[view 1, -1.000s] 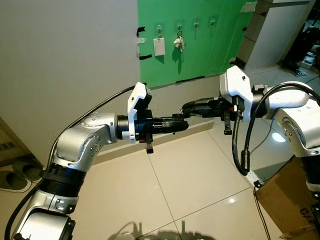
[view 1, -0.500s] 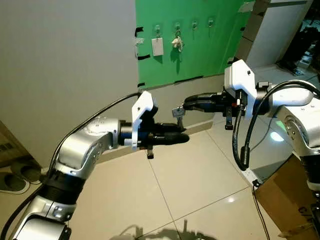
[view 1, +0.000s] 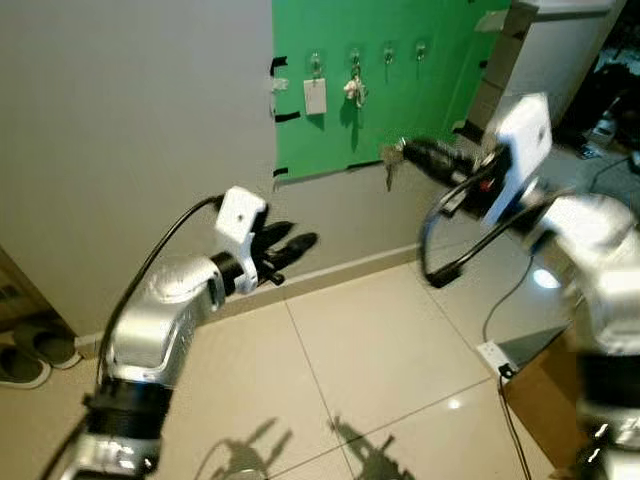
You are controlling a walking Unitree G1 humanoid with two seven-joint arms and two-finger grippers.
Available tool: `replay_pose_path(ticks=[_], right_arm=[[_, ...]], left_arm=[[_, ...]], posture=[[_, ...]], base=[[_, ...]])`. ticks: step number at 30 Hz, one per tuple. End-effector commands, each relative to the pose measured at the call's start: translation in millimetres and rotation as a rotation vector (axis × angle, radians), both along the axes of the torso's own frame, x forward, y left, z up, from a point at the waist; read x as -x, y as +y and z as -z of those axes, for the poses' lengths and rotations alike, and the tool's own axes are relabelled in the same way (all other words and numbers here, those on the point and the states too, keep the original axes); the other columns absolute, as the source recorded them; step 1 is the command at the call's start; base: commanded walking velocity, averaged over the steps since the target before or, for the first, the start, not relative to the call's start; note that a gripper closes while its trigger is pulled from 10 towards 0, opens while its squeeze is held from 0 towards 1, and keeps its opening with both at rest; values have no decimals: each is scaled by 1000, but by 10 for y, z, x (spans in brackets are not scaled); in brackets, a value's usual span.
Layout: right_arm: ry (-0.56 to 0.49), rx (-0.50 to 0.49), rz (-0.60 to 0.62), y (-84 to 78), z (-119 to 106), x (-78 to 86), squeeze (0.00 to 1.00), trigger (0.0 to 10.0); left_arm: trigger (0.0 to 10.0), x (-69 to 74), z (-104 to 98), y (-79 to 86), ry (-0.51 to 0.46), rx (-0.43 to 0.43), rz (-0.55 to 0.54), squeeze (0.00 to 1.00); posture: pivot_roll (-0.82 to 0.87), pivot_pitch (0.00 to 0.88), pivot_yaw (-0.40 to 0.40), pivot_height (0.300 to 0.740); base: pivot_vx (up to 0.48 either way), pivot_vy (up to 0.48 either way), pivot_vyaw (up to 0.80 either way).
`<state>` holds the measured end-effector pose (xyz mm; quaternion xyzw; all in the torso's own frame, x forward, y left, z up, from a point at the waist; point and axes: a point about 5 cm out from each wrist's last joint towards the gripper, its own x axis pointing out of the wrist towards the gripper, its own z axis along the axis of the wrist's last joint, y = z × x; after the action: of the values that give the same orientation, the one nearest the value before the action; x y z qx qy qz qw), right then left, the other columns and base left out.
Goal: Hang keys on a hook
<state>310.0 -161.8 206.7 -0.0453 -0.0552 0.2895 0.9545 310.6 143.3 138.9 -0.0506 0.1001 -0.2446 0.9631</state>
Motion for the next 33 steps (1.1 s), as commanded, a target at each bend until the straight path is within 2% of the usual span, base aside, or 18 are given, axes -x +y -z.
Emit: replay_pose_path(ticks=[1, 3, 4, 5, 6, 8, 10, 12, 14, 16, 21, 22, 25, 33], right_arm=[[-61, -14, 182, -44, 66, 49, 0, 0], [-68, -19, 217, -37, 112, 72, 0, 0], [-37, -123, 333, -50, 227, 116, 0, 0], [-51, -113, 393, -60, 299, 150, 0, 0], [-51, -113, 393, -60, 299, 150, 0, 0], [-69, -114, 473, -63, 389, 202, 0, 0], [-72, -62, 481, -11, 466, 224, 0, 0], [-71, -69, 488, 5, 482, 224, 0, 0], [-81, -88, 503, -6, 458, 177, 0, 0], [-76, -90, 514, -31, 463, 149, 0, 0], [-32, -131, 551, -89, 552, 137, 0, 0], [-2, -125, 570, -123, 644, 146, 0, 0], [28, -97, 575, -158, 756, 176, 0, 0], [33, -102, 562, -135, 801, 174, 0, 0]], left_arm=[[10000, 8, 34, 118, -20, -25, -182, 1000], [10000, 24, 57, 114, -23, -34, -206, 1000], [10000, 65, 98, 61, -47, -80, -242, 0], [10000, 80, 101, 26, -62, -67, -263, 0], [10000, 80, 101, 26, -62, -67, -263, 0], [10000, 93, 94, -32, -86, -59, -293, 0], [10000, 82, 82, -45, -113, -54, -330, 0], [10000, 67, 78, -38, -121, -32, -356, 0], [10000, -27, 79, 1, -127, -51, -415, 0], [10000, -60, 110, -14, -122, -74, -406, 0], [10000, -56, 253, 35, -75, -124, -442, 0], [10000, -30, 382, 147, -23, -137, -495, 0], [10000, 14, 538, 336, 53, -142, -590, 0], [10000, -89, 493, 295, 45, -104, -604, 0]], posture=[[0, 0, -17, 740], [0, 0, -17, 740], [0, 0, -18, 740], [-4, 0, -15, 740], [-4, 0, -15, 740], [-4, 0, -10, 740], [-5, 0, -7, 740], [-6, 0, -6, 740], [-11, 0, -2, 740], [-13, 0, -1, 740], [-19, 0, 1, 740], [-25, 0, 4, 740], [-21, 0, 5, 740], [-25, 0, 11, 740]], base=[[0, 0, 0], [0, 0, 0], [0, 0, 0], [0, 0, 0], [0, 0, 0], [0, 0, 0], [0, 0, 0], [0, -349, 0], [272, -392, 0], [274, -390, 0], [275, -390, 0], [274, -390, 0], [271, -393, 685], [272, -392, 636]])
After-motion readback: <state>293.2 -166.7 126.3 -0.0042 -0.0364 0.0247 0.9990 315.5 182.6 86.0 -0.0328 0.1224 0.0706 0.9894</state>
